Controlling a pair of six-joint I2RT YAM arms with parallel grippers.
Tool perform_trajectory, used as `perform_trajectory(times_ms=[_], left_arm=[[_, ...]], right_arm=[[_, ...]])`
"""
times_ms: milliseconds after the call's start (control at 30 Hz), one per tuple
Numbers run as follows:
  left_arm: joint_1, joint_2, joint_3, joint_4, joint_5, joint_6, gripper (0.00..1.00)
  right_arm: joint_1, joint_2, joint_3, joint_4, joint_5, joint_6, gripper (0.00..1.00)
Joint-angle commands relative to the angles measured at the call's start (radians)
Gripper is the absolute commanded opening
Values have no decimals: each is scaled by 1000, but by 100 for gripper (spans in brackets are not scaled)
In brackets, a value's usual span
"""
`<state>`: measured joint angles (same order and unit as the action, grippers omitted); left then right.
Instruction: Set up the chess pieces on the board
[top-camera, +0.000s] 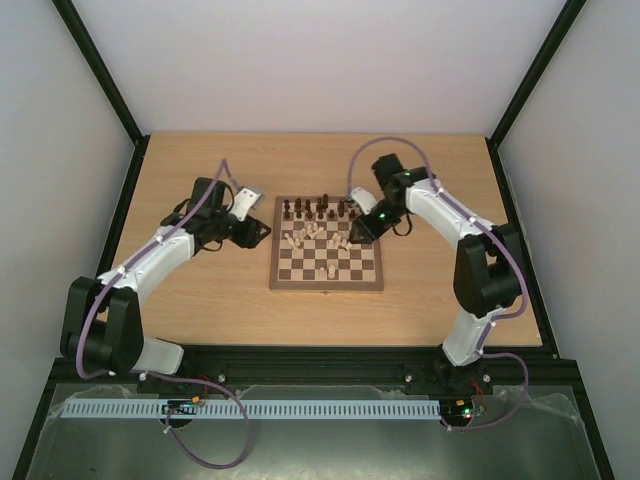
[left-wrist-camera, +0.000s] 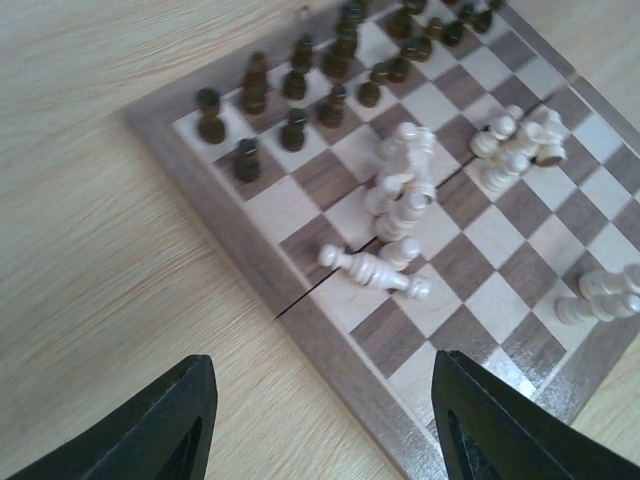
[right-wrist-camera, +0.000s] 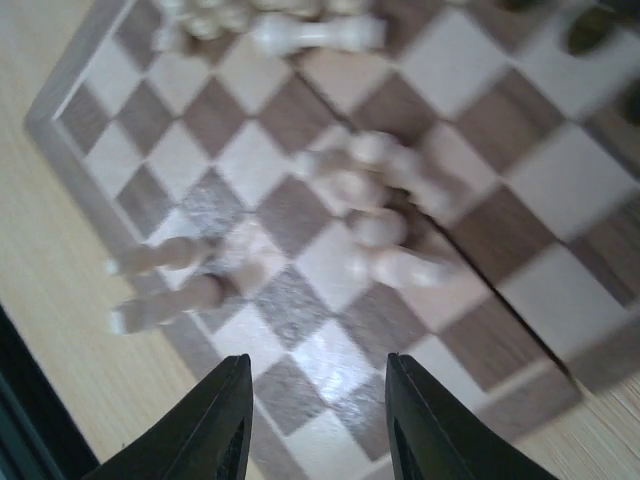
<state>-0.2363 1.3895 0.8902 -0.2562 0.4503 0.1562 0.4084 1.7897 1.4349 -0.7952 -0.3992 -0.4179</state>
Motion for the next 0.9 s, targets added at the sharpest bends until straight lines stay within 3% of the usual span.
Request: perform_trajectory(times_ms=[0, 267, 400, 600, 867], left_arm=[[-64, 54, 96, -103, -37, 138, 61], [-159, 218, 295, -227, -78, 168, 55], [-206, 380, 448, -320, -147, 142, 45], [-251, 516, 597, -397, -164, 100, 44], [-288, 585, 626, -431, -176, 71, 40]], right_arm=[[-135, -21, -110, 107, -100, 94, 37], [-205, -109, -299, 249, -122, 167, 37], [-205, -143, -401, 356, -123, 250, 37], [-205, -187, -487, 415, -74, 238, 37], [-205, -204, -515, 413, -117, 244, 37]])
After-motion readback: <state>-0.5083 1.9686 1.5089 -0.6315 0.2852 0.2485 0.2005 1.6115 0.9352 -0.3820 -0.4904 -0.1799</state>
